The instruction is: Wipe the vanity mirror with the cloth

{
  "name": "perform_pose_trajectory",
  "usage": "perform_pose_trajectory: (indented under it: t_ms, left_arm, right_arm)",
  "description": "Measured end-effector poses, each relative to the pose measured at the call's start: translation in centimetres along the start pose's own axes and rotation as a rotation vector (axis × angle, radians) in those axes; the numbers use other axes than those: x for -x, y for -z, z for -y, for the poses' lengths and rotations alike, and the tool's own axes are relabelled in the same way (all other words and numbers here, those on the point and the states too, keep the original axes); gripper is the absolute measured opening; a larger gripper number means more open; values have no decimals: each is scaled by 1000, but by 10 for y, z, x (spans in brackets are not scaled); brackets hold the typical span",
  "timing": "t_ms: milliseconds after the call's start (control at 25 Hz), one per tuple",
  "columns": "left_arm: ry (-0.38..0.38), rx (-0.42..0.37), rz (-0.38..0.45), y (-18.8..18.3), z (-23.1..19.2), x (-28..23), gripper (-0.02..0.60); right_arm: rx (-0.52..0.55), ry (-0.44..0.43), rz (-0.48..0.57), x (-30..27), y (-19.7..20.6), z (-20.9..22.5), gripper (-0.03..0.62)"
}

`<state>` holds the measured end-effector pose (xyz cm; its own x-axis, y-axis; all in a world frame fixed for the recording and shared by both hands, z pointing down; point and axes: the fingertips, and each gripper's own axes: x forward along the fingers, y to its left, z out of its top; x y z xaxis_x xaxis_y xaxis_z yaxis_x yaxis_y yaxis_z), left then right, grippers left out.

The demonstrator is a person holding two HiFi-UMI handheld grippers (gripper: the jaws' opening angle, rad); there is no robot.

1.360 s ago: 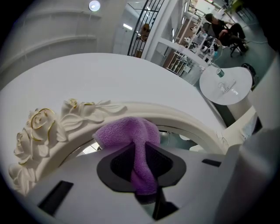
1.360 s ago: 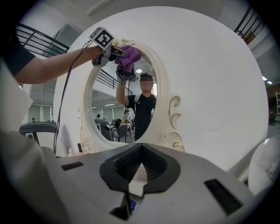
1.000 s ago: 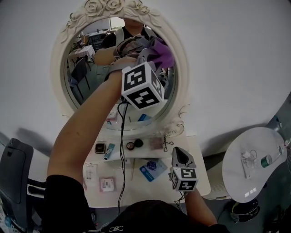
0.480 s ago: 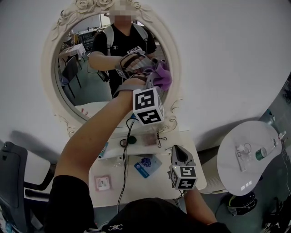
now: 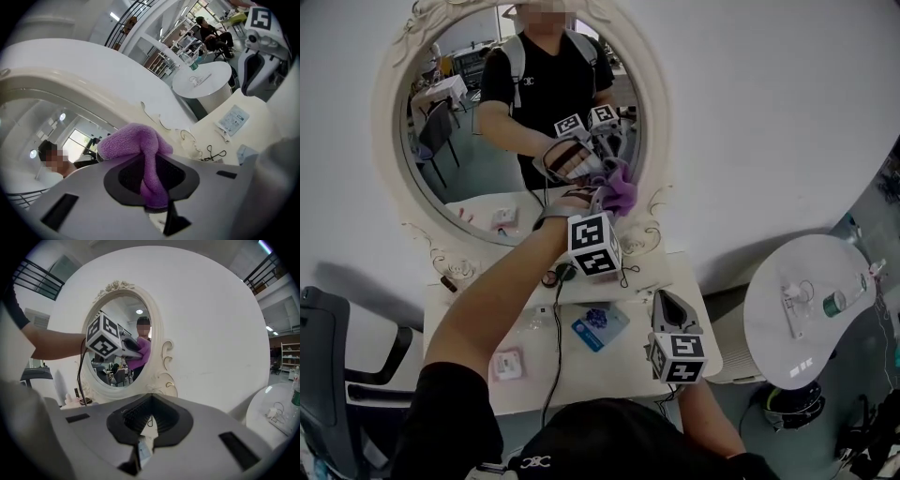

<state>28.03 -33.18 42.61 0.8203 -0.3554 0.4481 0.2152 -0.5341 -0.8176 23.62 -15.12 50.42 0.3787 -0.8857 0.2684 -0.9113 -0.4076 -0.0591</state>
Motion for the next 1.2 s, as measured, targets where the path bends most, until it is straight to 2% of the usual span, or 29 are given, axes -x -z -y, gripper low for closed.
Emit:
perform_pose_trajectory:
  t_ms: [240, 440, 600, 760, 840, 1000, 1200]
  left_arm:
    - [43, 56, -57, 54, 54, -15, 72]
    - [134, 197, -133, 108, 90, -12, 72]
    - [161, 264, -200, 147, 105, -4, 72]
    - [169, 333, -245, 169, 108, 9, 72]
    - [154, 353, -251, 174, 106, 17, 72]
    - [65, 345, -206, 161, 77, 47, 72]
    - [-100, 302, -169, 134, -8, 98, 72]
  right_arm:
    - [11, -17, -17, -2, 5, -6, 9]
    - [18, -36, -36, -6, 11, -14, 9]
    - [26, -67, -52, -14, 15, -26, 9]
    - [40, -111, -60, -22, 14, -42, 9]
    - [41, -131, -55, -26, 11, -50, 9]
    - [36, -161, -48, -33, 8, -60, 9]
    - [12, -216, -33, -42, 1, -80, 9]
